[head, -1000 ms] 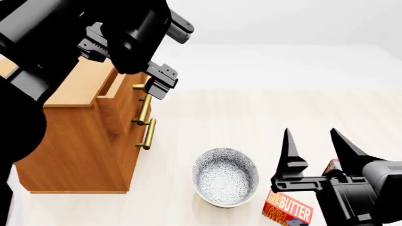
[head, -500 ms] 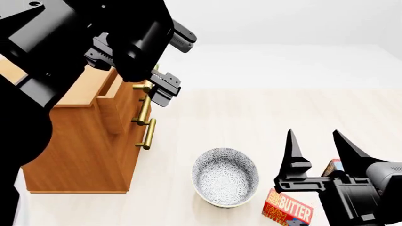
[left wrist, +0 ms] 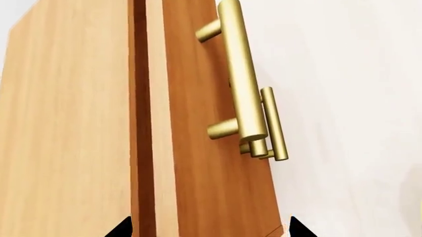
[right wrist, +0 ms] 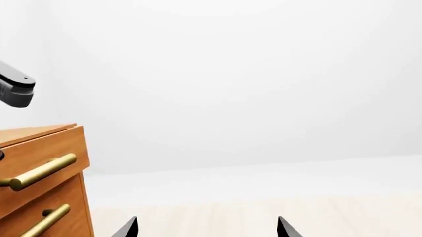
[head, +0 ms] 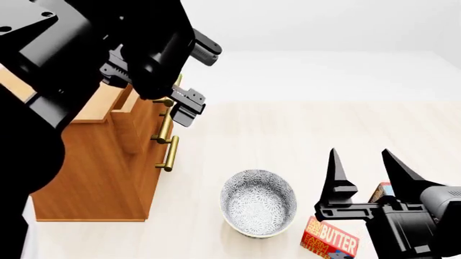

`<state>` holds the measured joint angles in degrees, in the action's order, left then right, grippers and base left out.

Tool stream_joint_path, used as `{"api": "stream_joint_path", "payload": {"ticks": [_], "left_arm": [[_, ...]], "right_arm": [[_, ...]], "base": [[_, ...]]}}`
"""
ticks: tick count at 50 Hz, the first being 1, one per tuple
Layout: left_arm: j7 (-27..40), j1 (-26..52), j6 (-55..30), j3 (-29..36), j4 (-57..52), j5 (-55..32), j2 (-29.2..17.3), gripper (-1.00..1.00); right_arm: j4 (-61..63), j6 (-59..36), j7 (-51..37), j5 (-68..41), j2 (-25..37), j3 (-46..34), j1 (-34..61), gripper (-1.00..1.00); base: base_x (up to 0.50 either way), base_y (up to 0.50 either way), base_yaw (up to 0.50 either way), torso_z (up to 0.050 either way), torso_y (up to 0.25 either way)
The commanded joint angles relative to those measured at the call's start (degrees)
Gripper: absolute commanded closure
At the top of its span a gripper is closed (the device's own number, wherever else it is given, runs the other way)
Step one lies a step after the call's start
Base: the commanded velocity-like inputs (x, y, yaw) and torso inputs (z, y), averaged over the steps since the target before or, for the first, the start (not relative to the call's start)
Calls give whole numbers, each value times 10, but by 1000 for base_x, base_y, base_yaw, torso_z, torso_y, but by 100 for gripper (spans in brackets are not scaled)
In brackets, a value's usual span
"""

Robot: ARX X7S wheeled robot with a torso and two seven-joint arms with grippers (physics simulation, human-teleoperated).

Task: Put the butter at the back in the top drawer of the cabinet and close it.

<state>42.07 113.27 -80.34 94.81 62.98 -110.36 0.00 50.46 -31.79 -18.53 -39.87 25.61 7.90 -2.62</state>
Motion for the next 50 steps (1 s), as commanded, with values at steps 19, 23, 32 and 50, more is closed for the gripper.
{"api": "stream_joint_path", "payload": {"ticks": [19,23,32,50], "left_arm": [[-40,-21,3,-2,24,39,0,-100],[-44,-22,4,-2,29,43,0,-100],[-49,-27,5,-4,33,51,0,-100],[-74,-43,10,-6,44,72,0,-100]], "right_arm": [[-6,8,-2,1,5,-6,-1,-100],[-6,9,-3,0,5,-7,-1,-100],[-5,9,-6,0,7,-10,0,-100],[-6,11,-8,0,11,-14,0,-100]], "base": [[0,0,0,0,0],[0,0,0,0,0],[0,0,0,0,0],[0,0,0,0,0]]}}
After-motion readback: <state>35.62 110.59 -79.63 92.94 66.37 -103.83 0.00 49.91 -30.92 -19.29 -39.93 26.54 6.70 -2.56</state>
